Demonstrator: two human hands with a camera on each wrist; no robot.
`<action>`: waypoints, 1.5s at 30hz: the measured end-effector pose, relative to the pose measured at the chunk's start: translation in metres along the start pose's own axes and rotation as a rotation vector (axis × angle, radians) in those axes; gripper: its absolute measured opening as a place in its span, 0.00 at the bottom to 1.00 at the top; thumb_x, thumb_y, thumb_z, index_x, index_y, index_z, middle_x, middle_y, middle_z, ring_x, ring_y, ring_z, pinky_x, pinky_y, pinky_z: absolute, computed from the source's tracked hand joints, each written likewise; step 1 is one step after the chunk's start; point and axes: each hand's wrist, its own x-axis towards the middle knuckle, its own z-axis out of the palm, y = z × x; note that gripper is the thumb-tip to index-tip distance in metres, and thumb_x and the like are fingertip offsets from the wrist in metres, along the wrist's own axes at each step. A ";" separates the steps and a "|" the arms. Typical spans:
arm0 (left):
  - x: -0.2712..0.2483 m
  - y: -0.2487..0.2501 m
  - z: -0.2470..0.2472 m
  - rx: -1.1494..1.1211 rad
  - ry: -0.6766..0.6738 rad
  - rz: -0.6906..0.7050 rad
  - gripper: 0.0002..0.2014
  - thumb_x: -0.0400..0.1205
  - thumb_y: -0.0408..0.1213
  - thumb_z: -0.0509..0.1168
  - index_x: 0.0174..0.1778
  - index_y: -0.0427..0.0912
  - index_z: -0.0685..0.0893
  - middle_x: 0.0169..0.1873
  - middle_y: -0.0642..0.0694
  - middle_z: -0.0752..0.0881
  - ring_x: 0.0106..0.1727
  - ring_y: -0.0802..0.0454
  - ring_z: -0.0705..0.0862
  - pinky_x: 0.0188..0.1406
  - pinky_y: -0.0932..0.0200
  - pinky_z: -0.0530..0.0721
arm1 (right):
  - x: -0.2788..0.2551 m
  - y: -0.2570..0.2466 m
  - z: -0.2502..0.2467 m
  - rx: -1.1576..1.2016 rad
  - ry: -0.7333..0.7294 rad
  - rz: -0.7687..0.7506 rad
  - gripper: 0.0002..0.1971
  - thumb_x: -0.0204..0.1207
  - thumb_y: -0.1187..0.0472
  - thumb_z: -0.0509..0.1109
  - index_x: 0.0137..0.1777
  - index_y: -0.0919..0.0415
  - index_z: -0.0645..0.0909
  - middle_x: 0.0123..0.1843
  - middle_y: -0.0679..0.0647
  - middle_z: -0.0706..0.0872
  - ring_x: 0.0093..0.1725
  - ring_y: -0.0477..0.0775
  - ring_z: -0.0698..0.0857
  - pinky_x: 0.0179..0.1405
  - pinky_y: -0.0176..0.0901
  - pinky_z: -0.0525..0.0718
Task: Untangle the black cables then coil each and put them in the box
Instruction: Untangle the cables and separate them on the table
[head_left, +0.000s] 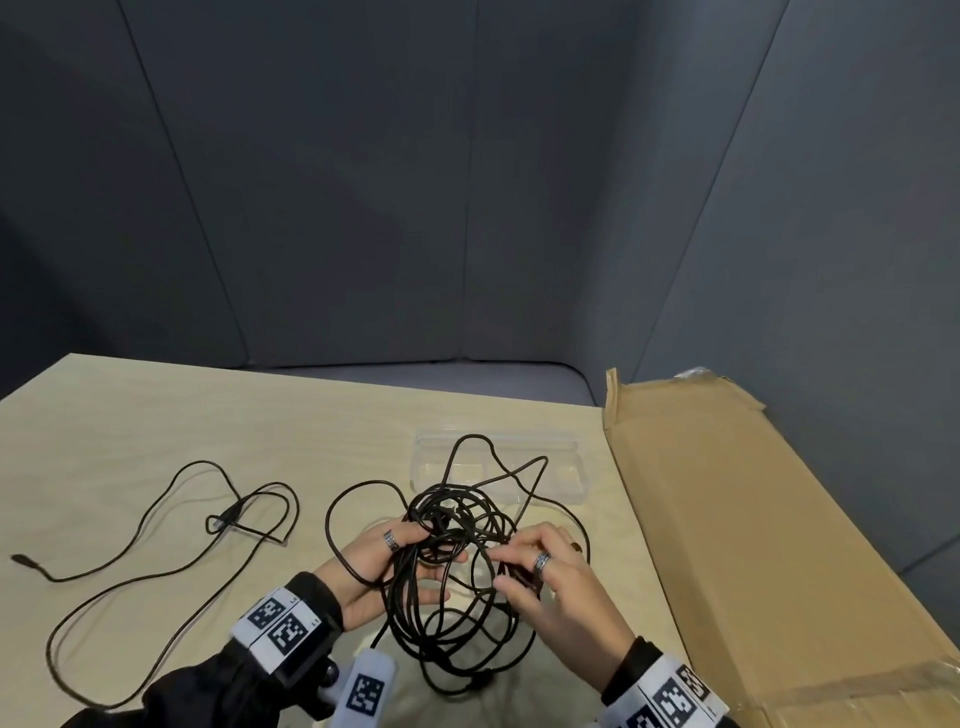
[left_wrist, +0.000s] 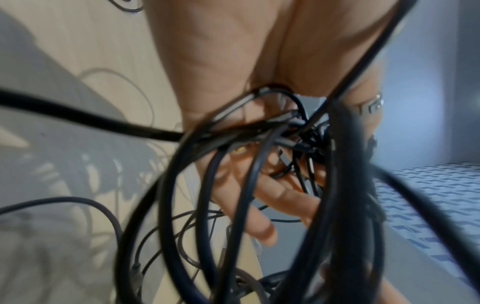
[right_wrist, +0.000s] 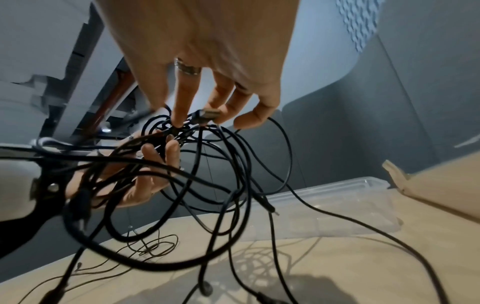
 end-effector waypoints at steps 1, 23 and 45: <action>0.000 0.000 -0.001 0.008 -0.004 0.001 0.15 0.73 0.35 0.68 0.52 0.31 0.82 0.43 0.31 0.88 0.32 0.48 0.86 0.37 0.47 0.88 | 0.001 0.000 0.001 0.031 0.009 0.010 0.13 0.71 0.36 0.59 0.53 0.31 0.80 0.53 0.31 0.74 0.58 0.35 0.72 0.59 0.27 0.69; 0.002 -0.008 -0.004 0.215 -0.167 0.108 0.27 0.50 0.52 0.85 0.40 0.40 0.91 0.34 0.46 0.88 0.34 0.53 0.86 0.38 0.55 0.87 | 0.033 -0.021 0.000 0.203 0.125 0.317 0.07 0.58 0.40 0.74 0.28 0.40 0.84 0.33 0.38 0.87 0.38 0.39 0.85 0.47 0.41 0.83; -0.002 0.007 -0.037 0.139 0.133 0.033 0.13 0.75 0.41 0.65 0.48 0.33 0.79 0.31 0.44 0.87 0.16 0.56 0.70 0.14 0.67 0.68 | 0.028 0.029 -0.055 0.408 0.118 0.383 0.11 0.82 0.59 0.62 0.43 0.58 0.83 0.19 0.44 0.73 0.24 0.41 0.72 0.40 0.41 0.76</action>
